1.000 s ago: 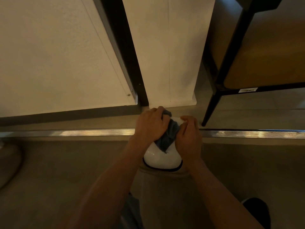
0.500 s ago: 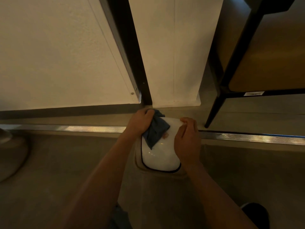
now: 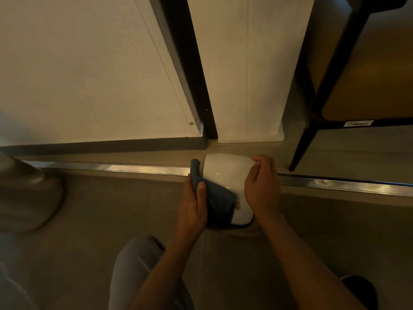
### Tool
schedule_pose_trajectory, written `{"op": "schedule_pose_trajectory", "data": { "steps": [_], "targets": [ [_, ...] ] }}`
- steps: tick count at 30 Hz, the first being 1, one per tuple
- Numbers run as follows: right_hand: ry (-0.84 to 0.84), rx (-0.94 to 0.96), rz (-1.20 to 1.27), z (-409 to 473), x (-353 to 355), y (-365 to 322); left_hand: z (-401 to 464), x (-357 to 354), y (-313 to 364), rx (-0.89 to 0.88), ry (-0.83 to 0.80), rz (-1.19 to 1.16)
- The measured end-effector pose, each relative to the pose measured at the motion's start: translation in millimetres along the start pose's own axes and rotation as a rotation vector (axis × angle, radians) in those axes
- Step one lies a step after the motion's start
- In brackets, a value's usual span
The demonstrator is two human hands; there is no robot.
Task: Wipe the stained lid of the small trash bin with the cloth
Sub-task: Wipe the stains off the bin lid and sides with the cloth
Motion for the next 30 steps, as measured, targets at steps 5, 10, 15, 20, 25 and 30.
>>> {"op": "schedule_pose_trajectory", "data": {
  "steps": [5, 10, 15, 20, 25, 30],
  "targets": [
    [-0.018, 0.035, -0.054, -1, -1, -2, 67, 5, 33, -0.011, -0.029, 0.159],
    [-0.003, 0.001, -0.037, -1, -1, 0, 93, -11, 57, -0.055, -0.031, 0.527],
    [0.017, 0.0, -0.029, -2, -1, -2, 32, -3, 21, -0.236, -0.025, 0.243],
    [-0.021, 0.031, -0.063, -3, -1, -3, 32, 9, 13, -0.048, -0.011, -0.034],
    [-0.011, 0.045, -0.061, -2, 0, -2, 88, 3, 47, 0.017, -0.06, 0.295],
    [0.012, 0.026, -0.007, -3, -2, -2, 45, -9, 34, -0.062, 0.06, 0.167]
  ]
}}
Point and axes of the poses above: each hand's wrist, its own z-axis towards the middle knuckle, its own x-axis out of the back of the hand, y = z × x, the point moved 2 cm from there along z, towards the middle knuckle, and after that the axes turned 2 degrees about x, right-handed, at the moved point
